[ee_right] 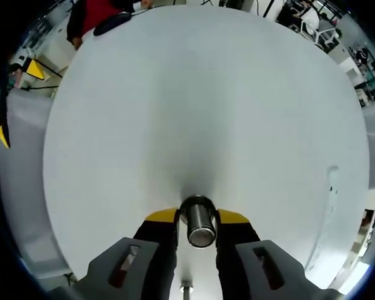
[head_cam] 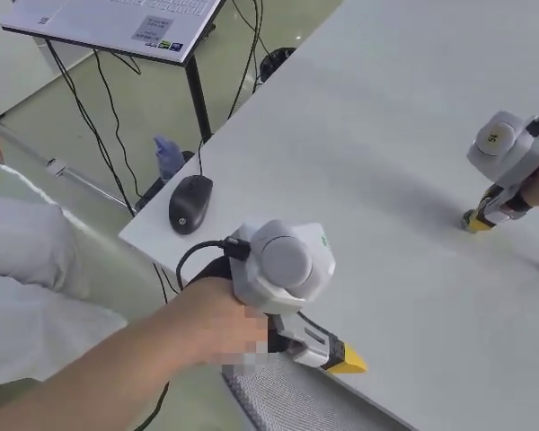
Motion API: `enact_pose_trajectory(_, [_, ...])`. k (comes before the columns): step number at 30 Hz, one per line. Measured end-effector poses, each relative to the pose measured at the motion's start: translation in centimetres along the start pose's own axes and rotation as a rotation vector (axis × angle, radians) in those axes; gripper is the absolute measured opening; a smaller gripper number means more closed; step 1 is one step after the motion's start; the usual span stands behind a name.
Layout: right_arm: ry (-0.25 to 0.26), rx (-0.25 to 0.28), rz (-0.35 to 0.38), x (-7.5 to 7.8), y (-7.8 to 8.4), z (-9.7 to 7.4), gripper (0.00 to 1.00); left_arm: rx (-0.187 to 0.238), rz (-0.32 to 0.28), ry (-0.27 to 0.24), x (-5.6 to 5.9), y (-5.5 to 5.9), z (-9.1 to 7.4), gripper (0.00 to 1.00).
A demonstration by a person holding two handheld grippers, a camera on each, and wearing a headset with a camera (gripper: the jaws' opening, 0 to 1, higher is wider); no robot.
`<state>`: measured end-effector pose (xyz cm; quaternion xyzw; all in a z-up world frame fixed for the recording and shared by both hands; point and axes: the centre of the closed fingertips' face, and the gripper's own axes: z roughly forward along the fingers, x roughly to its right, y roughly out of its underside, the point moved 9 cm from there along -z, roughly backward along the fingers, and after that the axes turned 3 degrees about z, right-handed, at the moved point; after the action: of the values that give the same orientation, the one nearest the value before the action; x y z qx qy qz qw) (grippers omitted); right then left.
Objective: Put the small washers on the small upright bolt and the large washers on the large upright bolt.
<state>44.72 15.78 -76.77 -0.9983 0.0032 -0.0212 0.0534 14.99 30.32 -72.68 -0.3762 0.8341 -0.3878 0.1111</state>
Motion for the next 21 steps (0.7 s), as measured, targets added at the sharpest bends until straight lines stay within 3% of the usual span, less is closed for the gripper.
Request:
enact_pose_trajectory(7, [-0.001,0.003,-0.019,-0.2,0.1,-0.2,0.24,-0.007,0.000,0.007,0.2,0.1,0.0,0.87])
enact_pose_trajectory(11, [0.007,0.024,-0.017,-0.1,0.0,-0.7,0.35,-0.008,0.001,0.007,0.1,0.0,-0.1,0.87])
enact_pose_trajectory(21, [0.028,0.069,0.003,0.2,0.7,-2.4,0.43,-0.003,0.021,0.014,0.3,-0.4,-0.2,0.86])
